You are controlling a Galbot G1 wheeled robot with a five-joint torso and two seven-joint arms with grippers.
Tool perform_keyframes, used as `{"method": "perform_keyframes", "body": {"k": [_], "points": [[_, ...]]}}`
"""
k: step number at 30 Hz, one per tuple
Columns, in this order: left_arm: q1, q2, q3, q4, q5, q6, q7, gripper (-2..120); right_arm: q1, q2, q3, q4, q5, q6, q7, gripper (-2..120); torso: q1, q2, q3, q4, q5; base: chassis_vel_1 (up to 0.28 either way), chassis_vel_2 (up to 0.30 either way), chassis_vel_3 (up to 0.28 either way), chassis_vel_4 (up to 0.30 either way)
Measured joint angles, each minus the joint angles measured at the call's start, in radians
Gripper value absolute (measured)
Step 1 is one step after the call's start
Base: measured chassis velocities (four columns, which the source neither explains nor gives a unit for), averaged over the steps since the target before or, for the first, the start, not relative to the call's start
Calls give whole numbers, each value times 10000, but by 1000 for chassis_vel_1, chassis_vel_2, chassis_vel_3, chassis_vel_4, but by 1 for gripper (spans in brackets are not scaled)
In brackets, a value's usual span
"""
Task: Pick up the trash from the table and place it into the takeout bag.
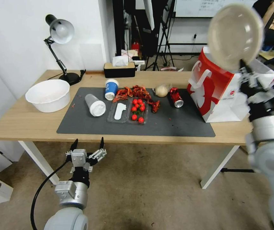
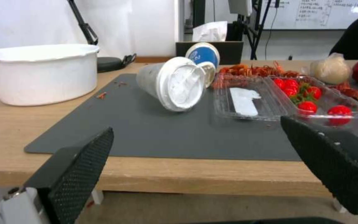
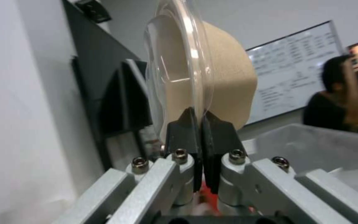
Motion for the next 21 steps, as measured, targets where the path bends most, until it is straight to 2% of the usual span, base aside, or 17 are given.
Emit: {"method": "perform_keyframes", "body": {"k": [6,10,20,21], "points": [[37,-51,74,2,66,-37,38,100,767,-787,64,-753,-34,-452,915,0,0,0,0,-1,-2,0,0,0,0],[55,-92,100,2,107,-57,66,100,1580,-1336,-420,-1580,-7,-805,1679,0,1,0,0,2,-3,0,0,0,0],[84,-112,42,-1,114,-134,76,100,2318,-1472,-1039,-2706,137,-1313,2212,0,0,0,0,1,-3,0,0,0,0],[79,-122,38,-1,114,-137,78,100,2393,-1455,-1088,-2805,178,-1355,2229,4,0,0,0,1,-3,0,0,0,0]]}}
